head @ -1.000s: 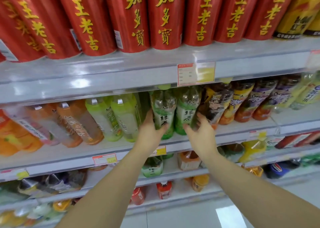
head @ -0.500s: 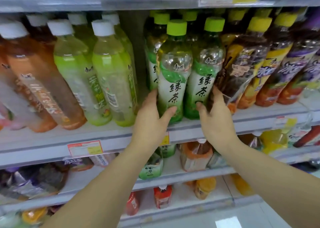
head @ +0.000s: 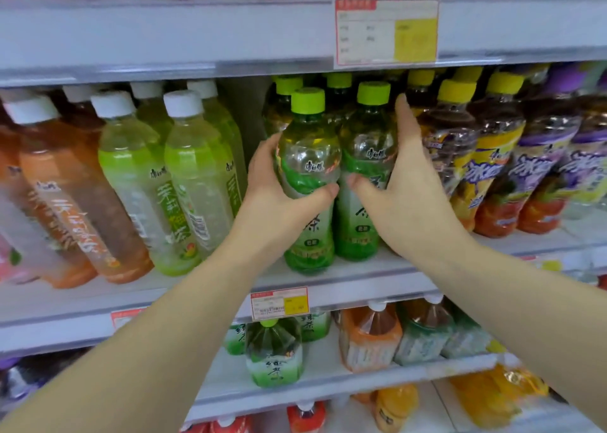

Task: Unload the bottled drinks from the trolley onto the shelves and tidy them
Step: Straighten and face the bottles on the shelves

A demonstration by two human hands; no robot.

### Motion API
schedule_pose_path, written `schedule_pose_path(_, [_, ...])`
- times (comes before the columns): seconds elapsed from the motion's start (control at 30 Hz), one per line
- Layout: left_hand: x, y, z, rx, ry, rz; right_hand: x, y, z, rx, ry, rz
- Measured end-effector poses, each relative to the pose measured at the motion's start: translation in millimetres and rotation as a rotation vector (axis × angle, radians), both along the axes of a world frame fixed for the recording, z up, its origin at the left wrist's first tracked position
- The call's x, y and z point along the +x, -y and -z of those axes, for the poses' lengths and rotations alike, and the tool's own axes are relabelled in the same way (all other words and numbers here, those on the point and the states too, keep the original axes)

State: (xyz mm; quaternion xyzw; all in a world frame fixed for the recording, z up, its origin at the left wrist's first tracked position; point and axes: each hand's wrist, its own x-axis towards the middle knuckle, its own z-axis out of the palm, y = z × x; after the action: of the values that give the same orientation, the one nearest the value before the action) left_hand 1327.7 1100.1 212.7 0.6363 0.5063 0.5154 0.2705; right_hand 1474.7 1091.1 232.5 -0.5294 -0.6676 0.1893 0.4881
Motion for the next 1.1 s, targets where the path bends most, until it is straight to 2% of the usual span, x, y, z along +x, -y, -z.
schedule_pose_path(0.17, [-5.9,-0.6,3.5,0.036,0.060,0.021,-0.6,-6.8,1.3,0.012,0.050,0.034])
schedule_pose_path(0.37, [-14.2,-3.1,6.2,0.048,0.105,0.019,-7.7,-13.0,-1.6,0.006,0.053,-0.023])
schedule_pose_path(0.77, [-12.7,-20.0,12.8,0.091,0.143,0.040,-9.3,-25.2,10.1,0.097,0.131,-0.014])
schedule_pose_path(1.1, [-10.1,-28.7,7.8,0.062,0.138,0.002,-6.9,-27.3,12.8,0.114,0.102,-0.038])
